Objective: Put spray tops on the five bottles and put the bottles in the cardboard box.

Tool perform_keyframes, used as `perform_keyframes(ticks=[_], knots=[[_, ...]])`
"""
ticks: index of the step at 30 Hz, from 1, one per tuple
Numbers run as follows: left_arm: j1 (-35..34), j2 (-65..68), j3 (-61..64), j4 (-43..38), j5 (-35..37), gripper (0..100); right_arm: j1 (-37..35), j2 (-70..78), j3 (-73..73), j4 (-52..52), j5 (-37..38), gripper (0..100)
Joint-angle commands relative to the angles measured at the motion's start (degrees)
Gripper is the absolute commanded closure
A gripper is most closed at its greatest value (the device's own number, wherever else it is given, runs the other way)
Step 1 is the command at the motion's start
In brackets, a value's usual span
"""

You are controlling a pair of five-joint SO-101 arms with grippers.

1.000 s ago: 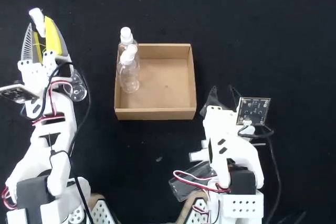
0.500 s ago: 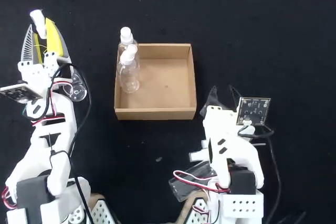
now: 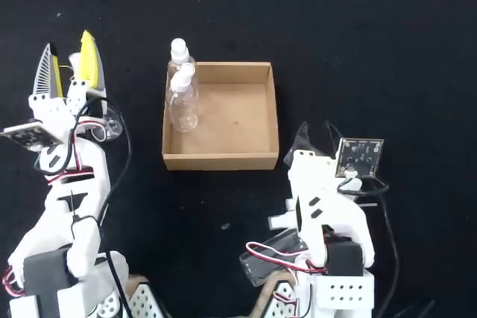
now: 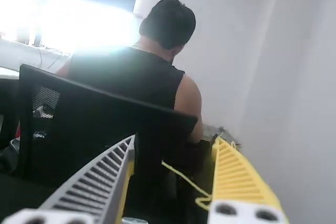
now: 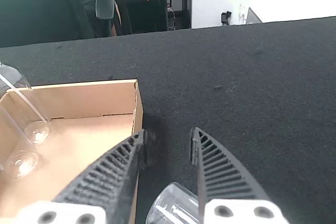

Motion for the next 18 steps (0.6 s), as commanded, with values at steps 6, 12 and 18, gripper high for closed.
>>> perform_keyframes(ticks=[6, 12, 18], knots=[[-1.3, -0.5, 0.6, -7.0, -0.6, 84, -0.7, -5.4, -1.7, -1.9, 0.4, 86.8], [-8.2, -0.2, -1.0, 13.5, 5.6, 84, -0.7, -5.4, -1.7, -1.9, 0.4, 86.8], [-13.7, -1.4, -33.4, 68.0, 7.8, 84, -0.7, -5.4, -1.6, -1.9, 0.4, 86.8]])
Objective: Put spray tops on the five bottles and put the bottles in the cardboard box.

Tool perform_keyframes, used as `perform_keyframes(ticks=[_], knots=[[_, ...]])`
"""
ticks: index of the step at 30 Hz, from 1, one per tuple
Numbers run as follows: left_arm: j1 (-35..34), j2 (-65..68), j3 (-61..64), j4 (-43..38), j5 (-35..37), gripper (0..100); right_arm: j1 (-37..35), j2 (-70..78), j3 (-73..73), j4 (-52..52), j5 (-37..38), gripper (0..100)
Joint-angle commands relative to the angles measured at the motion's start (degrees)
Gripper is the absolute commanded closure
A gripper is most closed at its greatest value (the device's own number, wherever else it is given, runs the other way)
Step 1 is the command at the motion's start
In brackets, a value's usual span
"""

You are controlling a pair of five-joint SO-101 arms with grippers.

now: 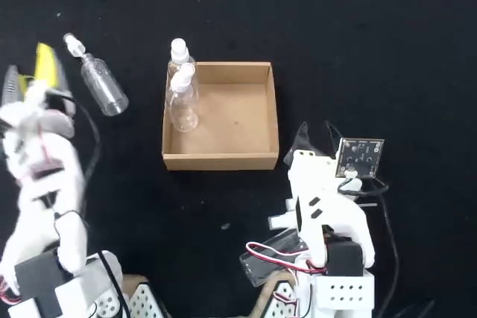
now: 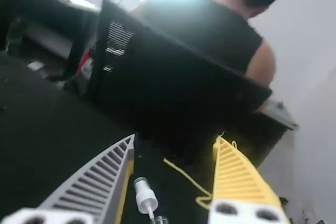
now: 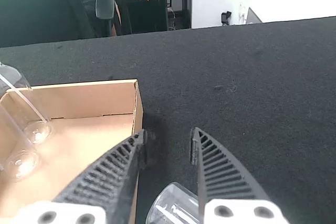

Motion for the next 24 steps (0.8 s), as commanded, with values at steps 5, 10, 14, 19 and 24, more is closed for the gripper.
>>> perform_keyframes(ticks=[5, 10, 14, 19, 24], knots=[[0.1, 9.8, -55.1, 75.6, -14.9, 84, -0.7, -5.4, -1.6, -1.9, 0.4, 86.8], [2.9, 25.1, -68.9, 81.8, -13.5, 84, -0.7, -5.4, -1.5, -1.8, 0.4, 86.8], [3.1, 36.4, -80.5, 85.7, -8.2, 84, -0.7, -5.4, -1.0, -1.8, 0.4, 86.8], [4.4, 50.0, -96.3, 96.2, -4.6, 84, -0.7, -5.4, -1.0, -1.8, 0.4, 86.8], [5.6, 62.8, -114.3, 107.5, -3.3, 76, -0.7, -5.4, -0.8, -1.8, 0.4, 86.8]])
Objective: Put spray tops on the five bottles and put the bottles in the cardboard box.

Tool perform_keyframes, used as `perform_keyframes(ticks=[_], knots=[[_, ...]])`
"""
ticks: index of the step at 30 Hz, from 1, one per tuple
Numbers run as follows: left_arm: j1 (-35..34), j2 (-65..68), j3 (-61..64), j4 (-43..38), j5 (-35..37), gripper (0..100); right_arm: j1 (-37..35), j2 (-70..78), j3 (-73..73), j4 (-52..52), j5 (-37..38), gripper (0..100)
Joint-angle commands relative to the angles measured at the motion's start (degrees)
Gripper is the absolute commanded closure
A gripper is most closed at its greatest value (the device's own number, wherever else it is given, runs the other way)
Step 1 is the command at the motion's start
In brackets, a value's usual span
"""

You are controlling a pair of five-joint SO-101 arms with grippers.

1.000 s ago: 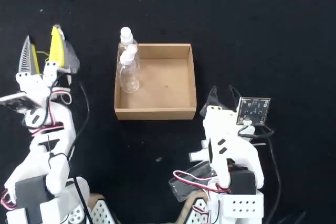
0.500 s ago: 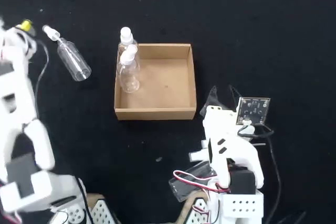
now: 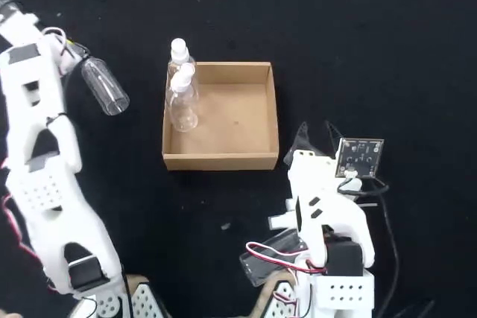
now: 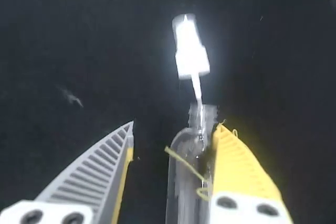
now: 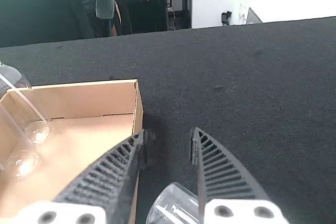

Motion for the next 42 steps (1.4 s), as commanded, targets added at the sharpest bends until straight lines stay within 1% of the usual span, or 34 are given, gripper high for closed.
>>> perform_keyframes(ticks=[1, 7, 12, 16, 19, 28, 30, 33, 35, 36, 39, 42], knots=[[1.0, 8.6, -20.4, 10.0, 1.8, 74, -0.6, -5.4, -0.7, -1.8, 0.4, 86.8], [2.4, 21.0, -40.8, 19.8, 1.2, 73, -0.6, -5.4, -0.7, -1.9, 0.4, 86.8], [3.2, 28.8, -53.5, 25.4, 1.2, 73, -0.6, -5.4, -0.7, -1.9, 0.4, 86.8], [3.7, 32.1, -61.8, 33.6, 0.9, 73, -0.6, -5.4, -0.7, -1.9, 0.4, 86.8], [4.1, 32.3, -61.7, 38.5, 0.8, 73, -0.6, -5.4, -0.7, -1.9, 0.4, 86.8], [4.2, 35.8, -60.3, 35.9, 0.8, 73, -0.6, -5.4, -0.7, -1.9, 0.4, 86.8], [3.9, 36.7, -60.3, 36.6, 0.8, 76, -0.6, -5.4, -0.7, -1.9, 0.4, 86.8], [3.5, 37.4, -60.4, 38.3, 0.6, 88, -0.6, -5.4, -0.7, -1.9, 0.4, 86.8], [3.5, 37.2, -60.5, 38.9, -2.4, 96, -0.6, -5.4, -0.7, -1.9, 0.4, 86.8], [3.5, 37.2, -60.5, 38.9, -4.9, 97, -0.6, -5.4, -0.7, -1.9, 0.4, 86.8], [3.4, 37.3, -61.9, 38.7, -10.5, 97, -0.6, -5.4, -0.7, -1.9, 0.4, 86.8], [1.8, 37.2, -61.9, 37.3, -16.0, 97, -0.6, -5.4, -0.7, -1.9, 0.4, 86.8]])
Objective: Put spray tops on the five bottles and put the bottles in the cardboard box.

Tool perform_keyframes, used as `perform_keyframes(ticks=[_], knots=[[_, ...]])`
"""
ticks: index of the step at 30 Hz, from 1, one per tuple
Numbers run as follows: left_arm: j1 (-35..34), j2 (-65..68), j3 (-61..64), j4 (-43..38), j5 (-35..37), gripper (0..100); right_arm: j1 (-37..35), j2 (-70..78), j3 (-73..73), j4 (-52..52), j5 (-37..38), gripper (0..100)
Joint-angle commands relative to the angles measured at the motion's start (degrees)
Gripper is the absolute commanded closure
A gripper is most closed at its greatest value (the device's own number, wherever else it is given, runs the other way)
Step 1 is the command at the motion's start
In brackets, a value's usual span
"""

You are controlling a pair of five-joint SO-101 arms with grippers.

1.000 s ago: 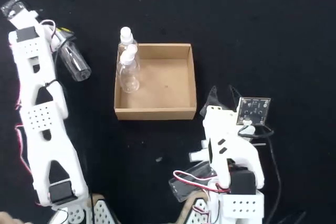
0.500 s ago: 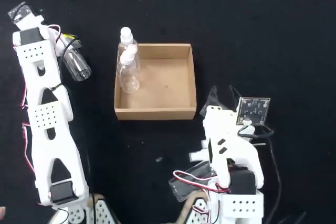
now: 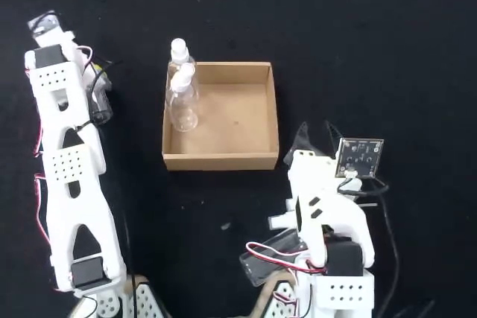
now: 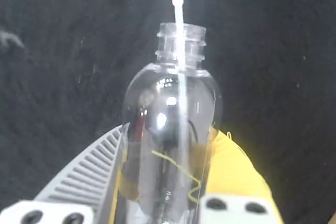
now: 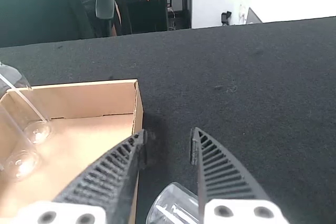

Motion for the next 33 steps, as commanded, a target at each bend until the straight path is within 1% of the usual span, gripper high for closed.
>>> perform_keyframes(ticks=[1, 5, 9, 20, 24, 33], knots=[[-2.6, -1.0, -2.9, -1.5, -8.6, 97, -0.6, -5.4, -0.7, -1.9, 0.4, 86.8], [-5.0, -1.0, -2.9, -1.1, -12.8, 97, -0.6, -5.4, -0.7, -1.9, 0.4, 86.8], [-5.8, -1.1, -3.2, 0.1, -13.5, 97, -0.6, -5.4, -0.7, -1.9, 0.4, 86.8], [-4.0, -10.3, -3.1, 6.0, -10.9, 97, -0.6, -5.4, -0.7, -1.9, 0.4, 86.8], [-3.9, -10.6, -3.1, 6.3, -9.1, 97, -0.6, -5.4, -0.7, -1.9, 0.4, 86.8], [-4.3, -11.0, -3.1, 6.4, -8.0, 97, -0.6, -5.4, -0.7, -1.9, 0.4, 86.8]])
